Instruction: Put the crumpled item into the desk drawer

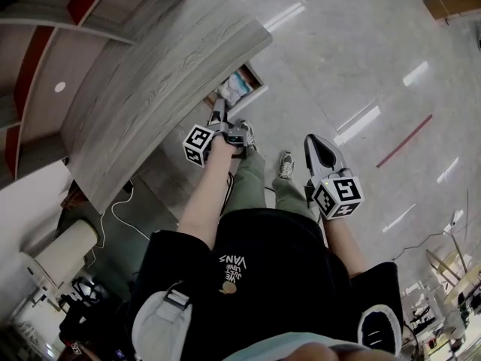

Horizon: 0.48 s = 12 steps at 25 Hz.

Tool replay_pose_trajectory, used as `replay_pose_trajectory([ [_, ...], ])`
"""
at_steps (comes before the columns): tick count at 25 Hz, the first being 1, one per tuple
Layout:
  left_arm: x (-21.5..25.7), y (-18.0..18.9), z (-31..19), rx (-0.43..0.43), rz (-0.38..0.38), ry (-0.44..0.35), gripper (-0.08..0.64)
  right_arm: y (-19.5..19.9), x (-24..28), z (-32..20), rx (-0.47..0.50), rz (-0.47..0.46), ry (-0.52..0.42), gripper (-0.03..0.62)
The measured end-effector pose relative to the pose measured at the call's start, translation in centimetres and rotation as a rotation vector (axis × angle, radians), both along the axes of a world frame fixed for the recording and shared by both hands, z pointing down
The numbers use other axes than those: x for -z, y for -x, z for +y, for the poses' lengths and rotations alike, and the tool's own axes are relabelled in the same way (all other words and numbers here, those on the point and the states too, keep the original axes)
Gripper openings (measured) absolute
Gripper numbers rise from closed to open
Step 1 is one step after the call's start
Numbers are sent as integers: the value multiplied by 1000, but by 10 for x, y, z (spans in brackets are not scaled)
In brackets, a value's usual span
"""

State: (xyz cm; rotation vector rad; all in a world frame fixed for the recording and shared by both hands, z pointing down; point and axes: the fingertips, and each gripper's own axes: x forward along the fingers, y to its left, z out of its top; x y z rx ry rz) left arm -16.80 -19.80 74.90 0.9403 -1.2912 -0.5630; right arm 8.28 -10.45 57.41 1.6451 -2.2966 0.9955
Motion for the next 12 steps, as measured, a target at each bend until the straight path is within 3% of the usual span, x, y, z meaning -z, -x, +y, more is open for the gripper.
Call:
replay_pose_trajectory([
  [8, 17, -9, 4, -84, 4, -105, 352, 4, 4, 8, 57, 9, -14, 3],
  [12, 38, -7, 8, -137, -63, -181, 233, 9, 9, 10, 88, 8, -25, 3],
])
